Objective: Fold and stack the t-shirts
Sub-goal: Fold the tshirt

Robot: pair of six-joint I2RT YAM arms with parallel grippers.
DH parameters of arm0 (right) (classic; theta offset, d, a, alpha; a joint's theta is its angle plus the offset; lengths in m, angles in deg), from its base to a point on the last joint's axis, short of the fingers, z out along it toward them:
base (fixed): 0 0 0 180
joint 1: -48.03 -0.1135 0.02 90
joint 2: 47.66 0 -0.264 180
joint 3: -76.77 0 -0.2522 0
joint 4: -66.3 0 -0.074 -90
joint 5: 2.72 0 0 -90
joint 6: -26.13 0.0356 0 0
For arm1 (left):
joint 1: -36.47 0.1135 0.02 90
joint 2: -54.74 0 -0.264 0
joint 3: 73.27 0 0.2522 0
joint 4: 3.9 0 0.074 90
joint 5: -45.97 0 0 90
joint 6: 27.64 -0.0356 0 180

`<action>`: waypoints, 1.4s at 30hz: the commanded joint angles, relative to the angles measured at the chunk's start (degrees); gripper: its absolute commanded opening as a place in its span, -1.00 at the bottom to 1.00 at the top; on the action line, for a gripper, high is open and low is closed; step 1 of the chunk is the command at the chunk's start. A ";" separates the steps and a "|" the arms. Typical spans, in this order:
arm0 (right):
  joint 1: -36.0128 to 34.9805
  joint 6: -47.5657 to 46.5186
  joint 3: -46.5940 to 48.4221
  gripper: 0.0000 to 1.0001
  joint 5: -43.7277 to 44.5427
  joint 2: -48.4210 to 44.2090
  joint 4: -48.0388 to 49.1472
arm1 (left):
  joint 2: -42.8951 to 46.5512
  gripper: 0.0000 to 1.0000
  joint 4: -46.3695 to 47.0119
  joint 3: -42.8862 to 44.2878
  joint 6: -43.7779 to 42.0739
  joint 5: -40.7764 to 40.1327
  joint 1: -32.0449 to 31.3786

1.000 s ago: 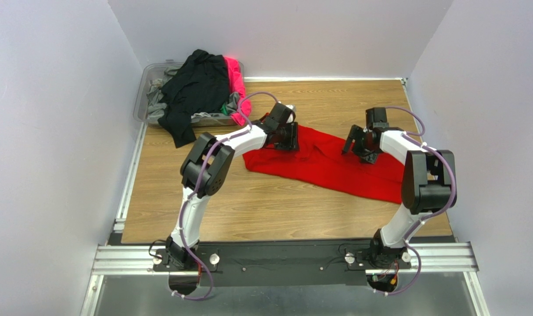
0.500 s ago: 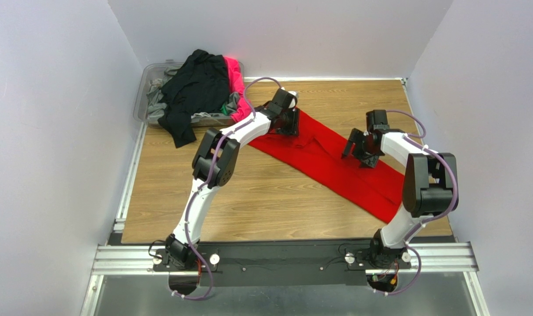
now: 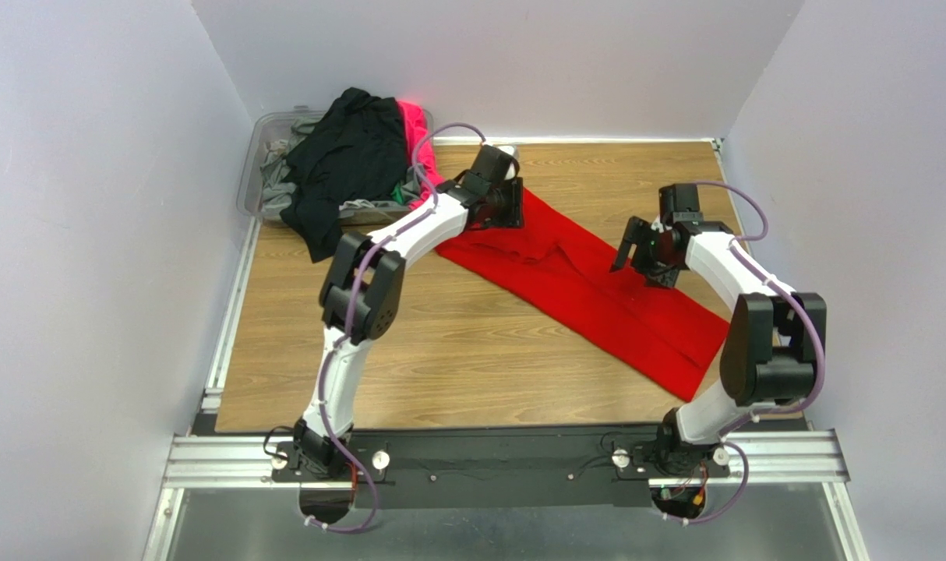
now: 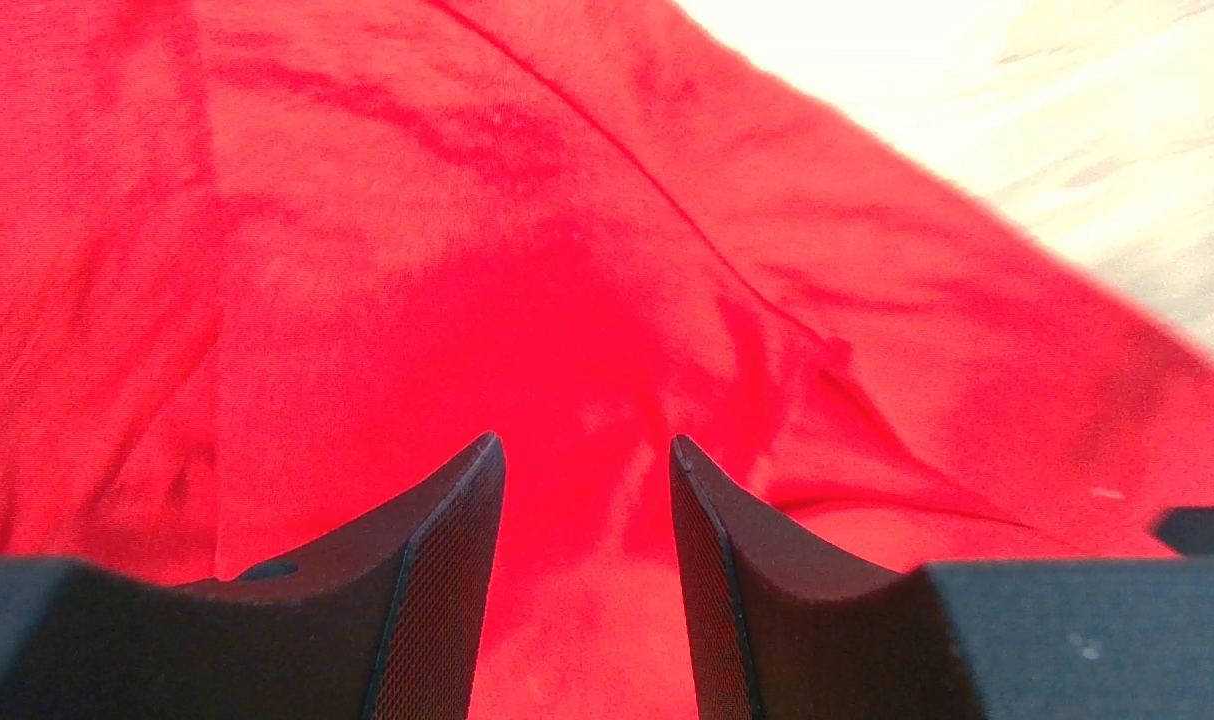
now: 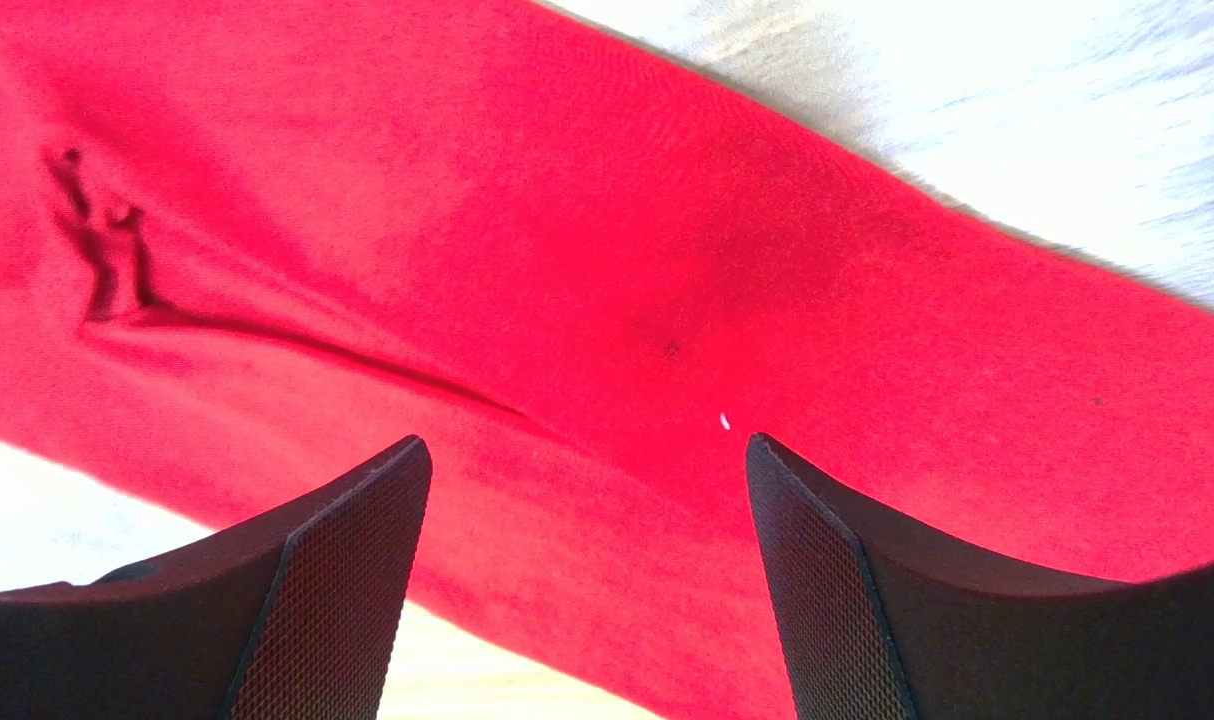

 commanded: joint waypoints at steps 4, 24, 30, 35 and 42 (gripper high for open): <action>0.38 -3.32 0.33 0.68 0.79 -2.18 -1.33 | 10.06 0.06 5.36 -7.81 12.10 -4.18 -0.73; 0.38 -2.88 -1.60 0.69 -1.16 2.65 0.96 | 9.46 0.06 13.01 -19.33 19.32 -5.77 -2.14; 0.38 -3.14 -1.60 0.69 -1.16 5.64 1.22 | 7.52 0.06 15.47 -20.12 18.26 -4.97 -1.18; 0.47 -3.05 -2.13 0.69 -1.15 8.27 1.22 | 5.33 0.06 17.76 -20.56 16.07 -3.22 0.67; 0.38 -1.82 -2.83 0.68 -3.88 10.74 0.70 | -1.26 0.06 17.32 -14.59 11.85 -1.28 1.72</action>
